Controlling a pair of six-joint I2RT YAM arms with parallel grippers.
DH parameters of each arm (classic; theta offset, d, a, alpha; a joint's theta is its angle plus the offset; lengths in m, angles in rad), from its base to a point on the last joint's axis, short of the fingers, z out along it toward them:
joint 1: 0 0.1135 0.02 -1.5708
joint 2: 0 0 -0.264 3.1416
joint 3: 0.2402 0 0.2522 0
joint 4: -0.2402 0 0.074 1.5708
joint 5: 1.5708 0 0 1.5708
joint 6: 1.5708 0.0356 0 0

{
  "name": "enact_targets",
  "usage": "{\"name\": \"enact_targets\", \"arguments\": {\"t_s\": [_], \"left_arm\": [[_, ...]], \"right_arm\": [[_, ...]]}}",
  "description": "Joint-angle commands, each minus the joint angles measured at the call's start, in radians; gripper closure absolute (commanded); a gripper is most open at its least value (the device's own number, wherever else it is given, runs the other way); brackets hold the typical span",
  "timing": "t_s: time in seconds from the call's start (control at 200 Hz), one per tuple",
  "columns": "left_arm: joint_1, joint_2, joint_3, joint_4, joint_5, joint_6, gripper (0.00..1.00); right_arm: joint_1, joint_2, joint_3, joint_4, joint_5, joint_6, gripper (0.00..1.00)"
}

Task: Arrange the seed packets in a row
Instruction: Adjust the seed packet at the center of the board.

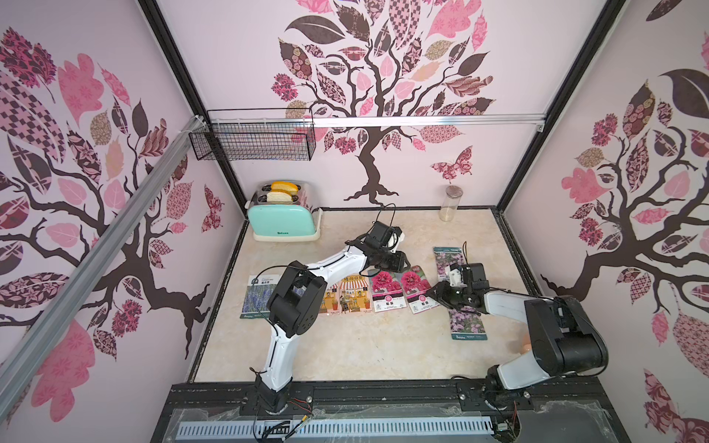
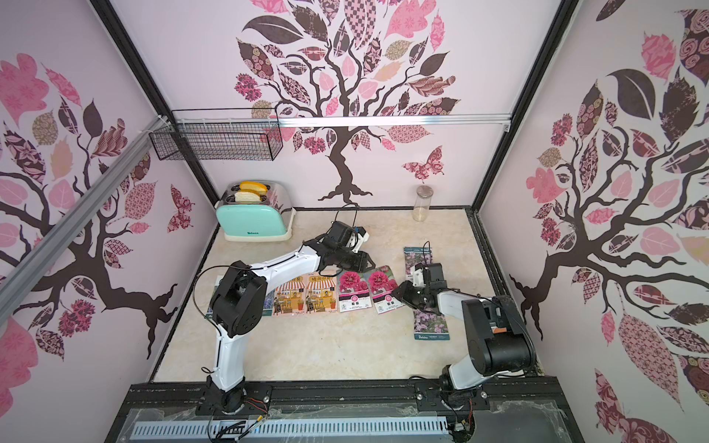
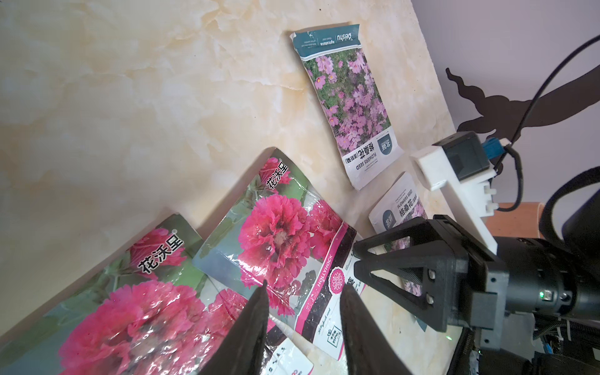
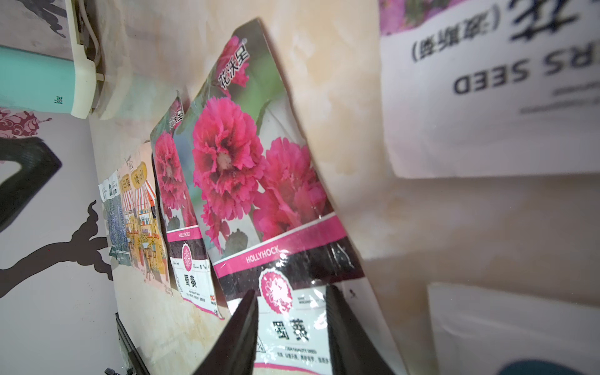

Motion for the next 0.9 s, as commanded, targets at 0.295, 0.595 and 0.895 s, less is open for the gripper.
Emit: {"name": "enact_targets", "arguments": {"t_s": [0.295, 0.595, 0.895], "left_arm": [[0.001, 0.016, -0.007, 0.011, 0.002, 0.002, 0.61], [0.002, 0.03, -0.003, 0.009, 0.017, 0.005, 0.61], [-0.018, 0.052, 0.057, -0.038, 0.013, 0.039, 0.6]], "right_arm": [[0.05, 0.018, -0.009, -0.036, 0.064, 0.051, 0.63], [0.058, -0.046, -0.015, -0.081, 0.116, 0.045, 0.6], [0.045, -0.246, 0.035, -0.218, 0.201, -0.003, 0.46]]}}
